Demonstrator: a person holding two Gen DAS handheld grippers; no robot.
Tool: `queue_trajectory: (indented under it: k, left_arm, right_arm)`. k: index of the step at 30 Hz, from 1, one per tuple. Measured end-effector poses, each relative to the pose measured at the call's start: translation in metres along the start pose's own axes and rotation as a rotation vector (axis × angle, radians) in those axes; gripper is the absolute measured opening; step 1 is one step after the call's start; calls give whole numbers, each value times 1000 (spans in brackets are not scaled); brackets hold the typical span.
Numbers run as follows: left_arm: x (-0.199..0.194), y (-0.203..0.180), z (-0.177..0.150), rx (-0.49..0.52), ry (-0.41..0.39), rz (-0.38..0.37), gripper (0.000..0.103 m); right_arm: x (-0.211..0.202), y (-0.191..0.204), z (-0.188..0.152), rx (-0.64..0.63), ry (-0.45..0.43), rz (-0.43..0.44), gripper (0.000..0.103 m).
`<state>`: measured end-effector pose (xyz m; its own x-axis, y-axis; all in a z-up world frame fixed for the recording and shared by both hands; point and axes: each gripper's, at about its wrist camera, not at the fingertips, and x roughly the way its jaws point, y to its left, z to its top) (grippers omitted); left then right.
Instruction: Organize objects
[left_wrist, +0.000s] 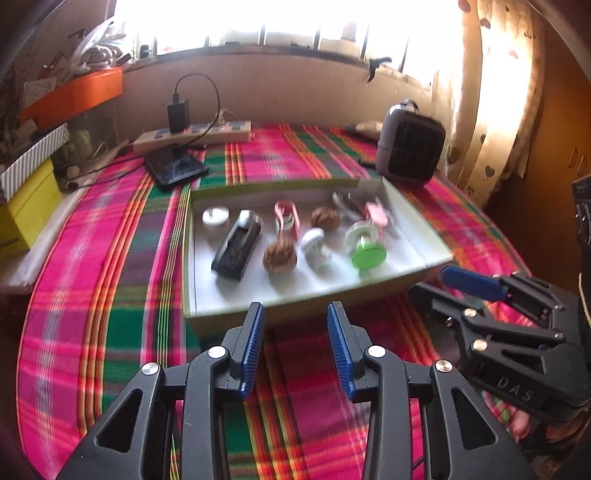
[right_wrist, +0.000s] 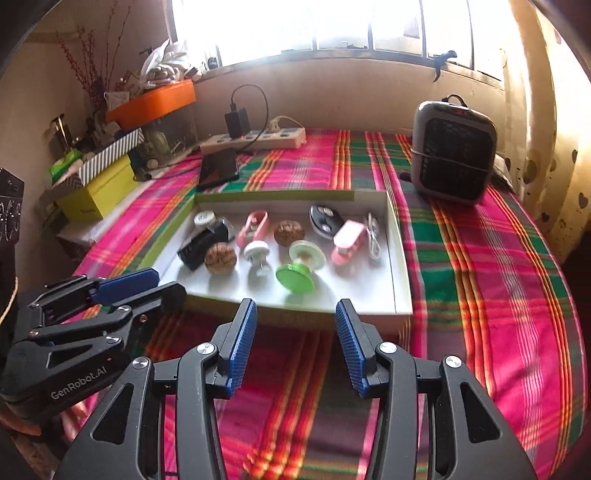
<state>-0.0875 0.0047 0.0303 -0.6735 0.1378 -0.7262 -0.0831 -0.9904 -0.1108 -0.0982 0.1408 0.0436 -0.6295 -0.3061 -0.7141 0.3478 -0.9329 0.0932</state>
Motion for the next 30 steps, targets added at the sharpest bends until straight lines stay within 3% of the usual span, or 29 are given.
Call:
queue_trajectory:
  k: [11, 21, 30]
  left_arm:
    - [9, 11, -32, -77, 53, 103, 34]
    - [12, 1, -35, -47, 47, 151, 34]
    - [12, 2, -34, -57, 45, 149, 35]
  right_arm:
    - [9, -17, -35, 62, 78, -67, 46]
    - [9, -16, -41, 45, 79, -104, 46]
    - [11, -11, -40, 37, 85, -138, 47]
